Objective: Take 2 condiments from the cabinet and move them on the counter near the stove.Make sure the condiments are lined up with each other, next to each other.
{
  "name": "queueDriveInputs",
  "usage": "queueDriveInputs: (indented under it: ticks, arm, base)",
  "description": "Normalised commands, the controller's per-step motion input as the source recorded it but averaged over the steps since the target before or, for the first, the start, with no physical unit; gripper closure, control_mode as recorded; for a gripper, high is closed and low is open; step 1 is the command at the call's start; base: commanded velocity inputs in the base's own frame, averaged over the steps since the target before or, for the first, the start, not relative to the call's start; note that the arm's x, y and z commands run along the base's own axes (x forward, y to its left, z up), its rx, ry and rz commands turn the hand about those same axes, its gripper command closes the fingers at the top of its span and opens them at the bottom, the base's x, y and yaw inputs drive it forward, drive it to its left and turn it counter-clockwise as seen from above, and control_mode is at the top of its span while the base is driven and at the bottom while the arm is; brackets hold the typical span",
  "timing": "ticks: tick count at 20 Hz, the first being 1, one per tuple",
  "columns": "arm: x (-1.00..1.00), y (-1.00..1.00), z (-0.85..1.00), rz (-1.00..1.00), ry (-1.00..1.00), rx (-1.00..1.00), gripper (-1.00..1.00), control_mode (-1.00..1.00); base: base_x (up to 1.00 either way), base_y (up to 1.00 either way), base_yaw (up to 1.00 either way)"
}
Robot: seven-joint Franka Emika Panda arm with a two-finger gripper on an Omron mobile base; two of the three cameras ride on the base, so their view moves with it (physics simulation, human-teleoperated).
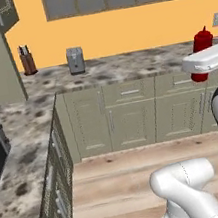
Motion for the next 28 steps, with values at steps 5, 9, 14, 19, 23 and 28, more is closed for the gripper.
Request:
queueDriveInputs:
  ticks: [5,9,14,19,23,28]
  arm:
    - [0.00,0.00,0.00,0.00,0.00,0.00,1.00,1.00]
    - [0.00,0.00,0.00,0.00,0.00,0.00,1.00,1.00]
    - [0.00,0.00,0.00,0.00,0.00,0.00,1.00,1.00]
    - [0.00,0.00,0.00,0.00,0.00,0.00,1.00,1.00]
    - [0.00,0.00,0.00,0.00,0.00,0.00,1.00,1.00]
    - [0.00,0.00,0.00,0.00,0.00,0.00,1.00,1.00]
  base:
    - [0.43,0.09,-0.42]
    - [0.65,0.04,-0.20]
    - [1.00,0.00,-0.16]
    - [1.00,-0.03,-0.17]
    - [0.75,-0.58,-0.30]
    - [0.06,-0.12,-0.93]
